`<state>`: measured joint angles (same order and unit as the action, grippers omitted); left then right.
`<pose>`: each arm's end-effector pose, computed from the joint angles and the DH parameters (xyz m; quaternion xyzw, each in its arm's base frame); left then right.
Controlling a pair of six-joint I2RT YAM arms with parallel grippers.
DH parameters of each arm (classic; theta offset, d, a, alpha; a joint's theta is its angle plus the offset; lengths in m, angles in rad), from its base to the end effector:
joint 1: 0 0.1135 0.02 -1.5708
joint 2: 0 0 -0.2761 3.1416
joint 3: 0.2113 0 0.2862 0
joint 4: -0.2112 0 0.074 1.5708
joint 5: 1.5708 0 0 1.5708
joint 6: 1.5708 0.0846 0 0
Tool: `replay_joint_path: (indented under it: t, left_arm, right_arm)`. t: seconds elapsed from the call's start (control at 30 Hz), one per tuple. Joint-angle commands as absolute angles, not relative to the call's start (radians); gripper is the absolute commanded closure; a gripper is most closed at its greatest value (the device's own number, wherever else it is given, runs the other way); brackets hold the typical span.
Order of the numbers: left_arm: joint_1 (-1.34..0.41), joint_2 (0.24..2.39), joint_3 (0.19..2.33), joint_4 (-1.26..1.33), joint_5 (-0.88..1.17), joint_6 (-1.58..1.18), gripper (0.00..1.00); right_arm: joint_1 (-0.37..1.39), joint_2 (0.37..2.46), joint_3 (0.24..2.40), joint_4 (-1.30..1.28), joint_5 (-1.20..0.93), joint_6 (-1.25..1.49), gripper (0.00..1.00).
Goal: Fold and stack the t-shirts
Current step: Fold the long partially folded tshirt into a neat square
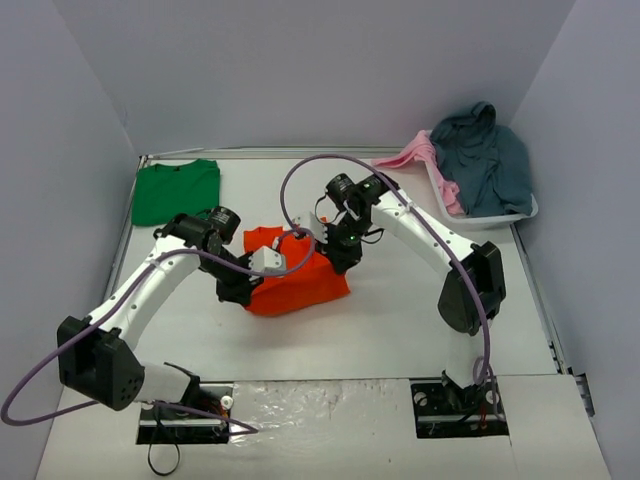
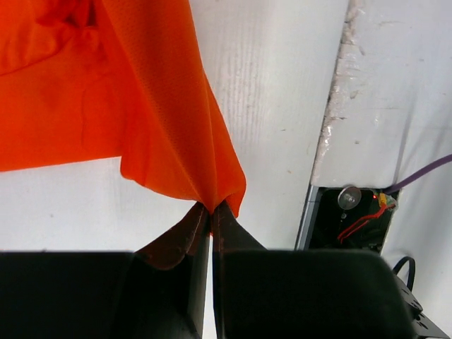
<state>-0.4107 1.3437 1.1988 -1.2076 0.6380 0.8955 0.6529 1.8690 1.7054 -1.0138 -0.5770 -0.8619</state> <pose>0.2312 -0.1557 0.2629 0.6007 0.7289 -0.2778 0.1753 0.3235 0.3055 0.2572 -0.6863 0.6450 0.2580 0.2155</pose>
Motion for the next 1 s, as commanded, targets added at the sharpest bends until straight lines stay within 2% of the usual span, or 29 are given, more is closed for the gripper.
replay_joint_path:
  t: [0.0,0.97]
  left_arm:
    - [-0.370,1.324,1.250,-1.189,0.643,0.873,0.98]
    - [-0.195,1.601,1.460,-1.037,0.620,0.862,0.98]
  right_arm:
    - [0.631,1.907,1.785,-1.065,-0.551,-0.880,1.00]
    - [0.505,2.284,2.285,-0.976,-0.598,-0.893,1.00]
